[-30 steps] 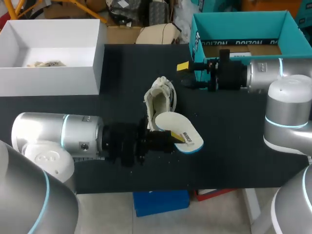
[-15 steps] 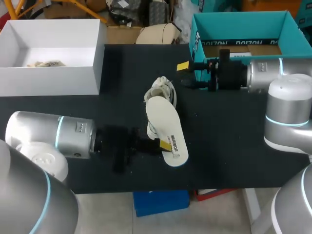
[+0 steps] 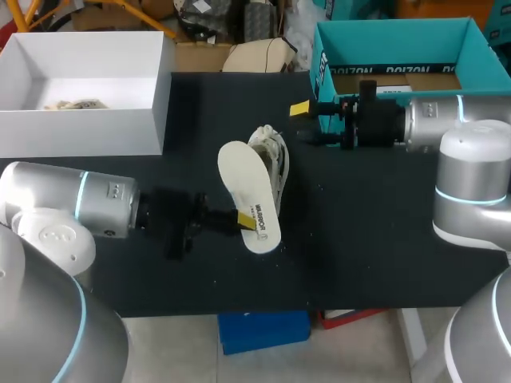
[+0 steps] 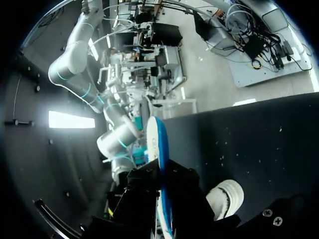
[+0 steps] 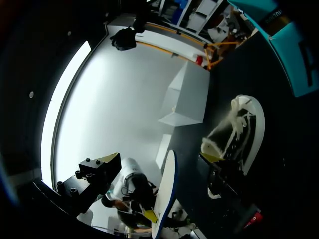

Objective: Take the shoe out of the shoebox, open the shoe tongue, remove and reinsert the insole, then place the shoe into the shoebox

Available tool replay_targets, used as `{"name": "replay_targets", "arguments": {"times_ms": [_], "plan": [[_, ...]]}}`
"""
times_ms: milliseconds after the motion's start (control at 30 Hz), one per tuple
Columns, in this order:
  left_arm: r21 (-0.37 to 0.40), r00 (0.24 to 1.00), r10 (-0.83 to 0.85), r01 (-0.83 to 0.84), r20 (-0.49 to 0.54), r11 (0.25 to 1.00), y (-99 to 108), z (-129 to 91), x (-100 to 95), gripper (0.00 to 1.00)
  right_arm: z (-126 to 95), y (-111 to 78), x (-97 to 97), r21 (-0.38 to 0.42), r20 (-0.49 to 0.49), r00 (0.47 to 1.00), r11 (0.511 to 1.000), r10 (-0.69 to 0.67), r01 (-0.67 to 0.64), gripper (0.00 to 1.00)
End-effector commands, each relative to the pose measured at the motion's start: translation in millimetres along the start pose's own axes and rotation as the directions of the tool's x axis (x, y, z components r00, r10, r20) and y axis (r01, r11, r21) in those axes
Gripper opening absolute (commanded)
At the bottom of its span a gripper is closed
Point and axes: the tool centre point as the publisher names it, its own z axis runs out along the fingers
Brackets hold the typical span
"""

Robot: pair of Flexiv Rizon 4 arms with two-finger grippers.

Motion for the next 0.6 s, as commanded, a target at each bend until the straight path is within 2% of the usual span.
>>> {"name": "replay_targets", "arguments": {"times_ms": [33, 367, 600], "plan": [[0.027, 1.0, 0.011, -0.011, 0.024, 1.0, 19.9, 2.0, 6.1, 0.0, 1.6, -0.6, -0.4, -0.003, 0.001, 1.0, 1.0, 0.001, -0.001, 1.0], [0.04, 0.998, 0.068, -0.068, 0.012, 0.997, 69.0, -1.7, 5.8, 0.0, 1.6, -0.6, -0.4, -0.003, 0.001, 1.0, 1.0, 0.001, -0.001, 1.0], [0.04, 0.997, 0.075, -0.075, 0.006, 0.996, 94.0, -2.0, 9.0, 0.0, 1.6, -0.6, -0.4, -0.003, 0.001, 1.0, 1.0, 0.001, -0.001, 1.0]]}}
